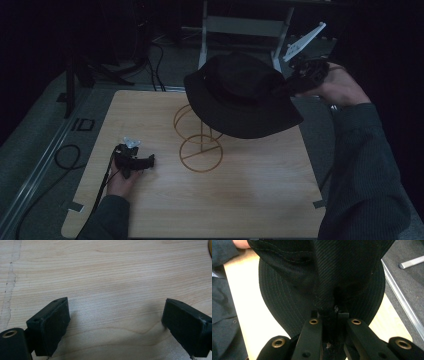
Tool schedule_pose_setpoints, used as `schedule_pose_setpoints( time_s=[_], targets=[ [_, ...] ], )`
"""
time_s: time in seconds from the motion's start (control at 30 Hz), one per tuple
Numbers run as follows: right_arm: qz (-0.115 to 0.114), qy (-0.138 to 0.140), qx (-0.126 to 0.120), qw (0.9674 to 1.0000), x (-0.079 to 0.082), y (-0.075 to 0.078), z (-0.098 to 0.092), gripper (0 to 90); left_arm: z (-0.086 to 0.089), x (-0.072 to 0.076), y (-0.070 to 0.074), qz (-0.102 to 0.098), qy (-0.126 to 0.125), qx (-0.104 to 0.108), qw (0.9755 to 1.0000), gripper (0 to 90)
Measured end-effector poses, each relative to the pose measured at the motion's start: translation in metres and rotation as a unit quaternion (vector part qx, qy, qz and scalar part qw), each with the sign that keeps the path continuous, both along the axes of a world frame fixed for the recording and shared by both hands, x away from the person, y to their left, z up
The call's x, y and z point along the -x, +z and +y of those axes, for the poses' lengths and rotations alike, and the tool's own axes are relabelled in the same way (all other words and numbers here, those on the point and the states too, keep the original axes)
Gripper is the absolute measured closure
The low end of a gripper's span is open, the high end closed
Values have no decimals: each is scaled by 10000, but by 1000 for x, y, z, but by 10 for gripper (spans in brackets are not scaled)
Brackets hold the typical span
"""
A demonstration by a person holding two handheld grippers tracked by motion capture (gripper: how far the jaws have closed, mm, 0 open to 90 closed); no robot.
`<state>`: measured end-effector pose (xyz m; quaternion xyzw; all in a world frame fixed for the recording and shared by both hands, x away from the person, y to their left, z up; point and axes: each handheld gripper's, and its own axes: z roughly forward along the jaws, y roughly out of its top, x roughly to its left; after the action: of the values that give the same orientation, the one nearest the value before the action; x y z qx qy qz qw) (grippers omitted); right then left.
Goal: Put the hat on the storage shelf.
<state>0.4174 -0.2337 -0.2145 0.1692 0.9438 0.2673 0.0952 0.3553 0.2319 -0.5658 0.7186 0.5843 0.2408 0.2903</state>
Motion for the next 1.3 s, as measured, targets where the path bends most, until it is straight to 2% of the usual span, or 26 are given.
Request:
schedule_pose_setpoints(
  time_s=[0.7,1.0,1.3],
  targets=[
    [55,285,200,9994,-5,-4,33,876,0,0,0,0,0,-1,10000,82],
    [86,310,365,9988,-7,-9,44,876,0,0,0,-1,1,1,10000,81],
    [143,410,381,9983,-10,-16,57,875,0,0,0,-5,0,-1,10000,82]
  ],
)
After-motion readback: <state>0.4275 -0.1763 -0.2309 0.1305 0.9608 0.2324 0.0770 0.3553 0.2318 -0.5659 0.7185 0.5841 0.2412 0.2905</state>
